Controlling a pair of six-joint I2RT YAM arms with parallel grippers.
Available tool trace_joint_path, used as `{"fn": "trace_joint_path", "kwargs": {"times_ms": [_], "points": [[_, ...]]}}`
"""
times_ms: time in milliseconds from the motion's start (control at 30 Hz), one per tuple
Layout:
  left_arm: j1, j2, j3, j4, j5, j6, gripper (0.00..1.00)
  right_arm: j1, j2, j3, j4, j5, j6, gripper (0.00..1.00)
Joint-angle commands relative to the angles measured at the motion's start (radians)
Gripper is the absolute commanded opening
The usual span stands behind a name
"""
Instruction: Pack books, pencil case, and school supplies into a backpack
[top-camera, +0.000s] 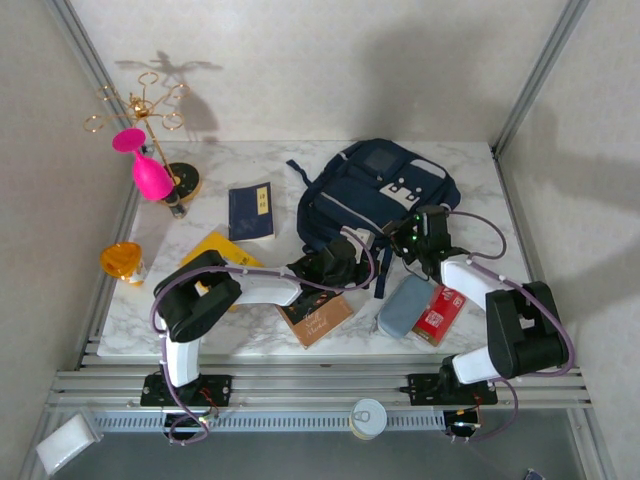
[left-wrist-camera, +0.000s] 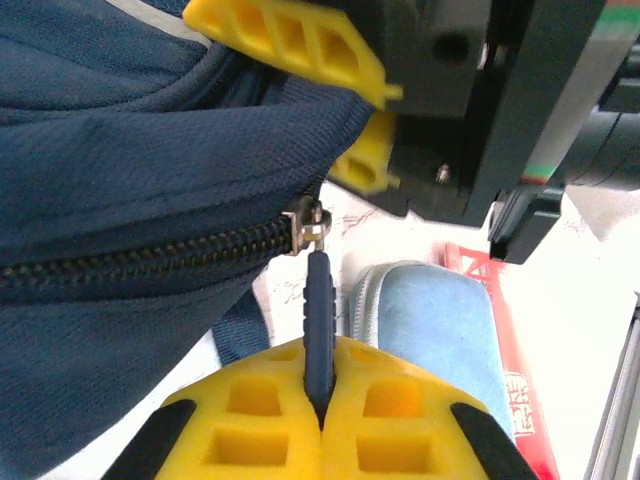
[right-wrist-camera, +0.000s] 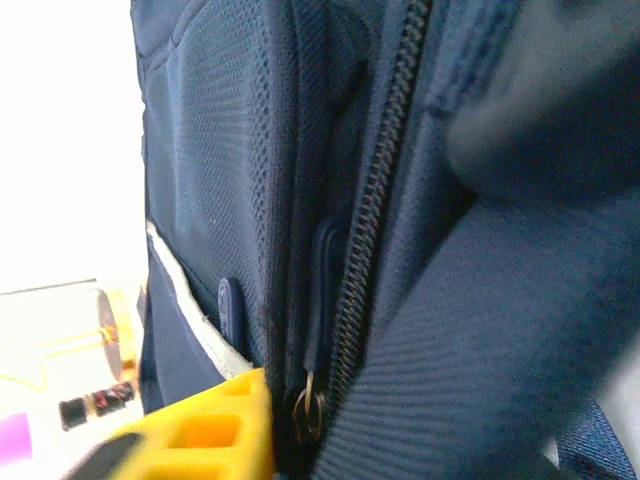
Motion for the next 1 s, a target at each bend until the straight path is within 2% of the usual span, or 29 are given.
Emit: {"fn": "trace_joint_path", "kwargs": {"times_ms": [0, 200, 367, 533, 633, 700, 800, 833, 900, 967], "points": [[-0.005, -0.103, -0.02, -0.024, 0.03, -0.001, 0.0, -0.024, 0.007, 0.09, -0.017, 0.066, -0.167, 0.06], [0.052, -0.231, -0.156, -0.131, -0.006, -0.055, 0.0, -0.15, -0.026, 0.14, -0.07, -0.082, -0.41, 0.0], [0.107, -0.306, -0.234, -0.211, 0.02, 0.014, 0.0, -0.242, -0.005, 0.207, -0.166, -0.107, -0.521, 0.0], [0.112, -0.285, -0.172, -0.242, 0.065, 0.051, 0.0, -0.228, 0.014, 0.223, -0.139, -0.172, -0.518, 0.0], [0.088, -0.263, -0.136, -0.18, 0.094, 0.045, 0.0, -0.223, -0.004, 0.196, -0.115, -0.22, -0.432, 0.0], [0.062, -0.238, -0.092, -0.169, 0.075, 0.044, 0.0, -0.2, -0.022, 0.182, -0.106, -0.222, -0.392, 0.0], [0.026, -0.183, -0.022, -0.151, 0.054, -0.003, 0.1, -0.153, -0.058, 0.164, -0.101, -0.161, -0.352, 0.0], [0.012, -0.161, 0.002, -0.116, 0.05, -0.02, 0.16, -0.142, -0.068, 0.156, -0.096, -0.147, -0.335, 0.0], [-0.014, -0.125, 0.046, -0.113, 0.006, -0.051, 0.2, -0.128, -0.084, 0.138, -0.072, -0.131, -0.309, 0.0], [-0.029, -0.087, 0.09, -0.127, -0.055, -0.075, 0.28, -0.121, -0.093, 0.13, -0.061, -0.121, -0.289, 0.0]]}}
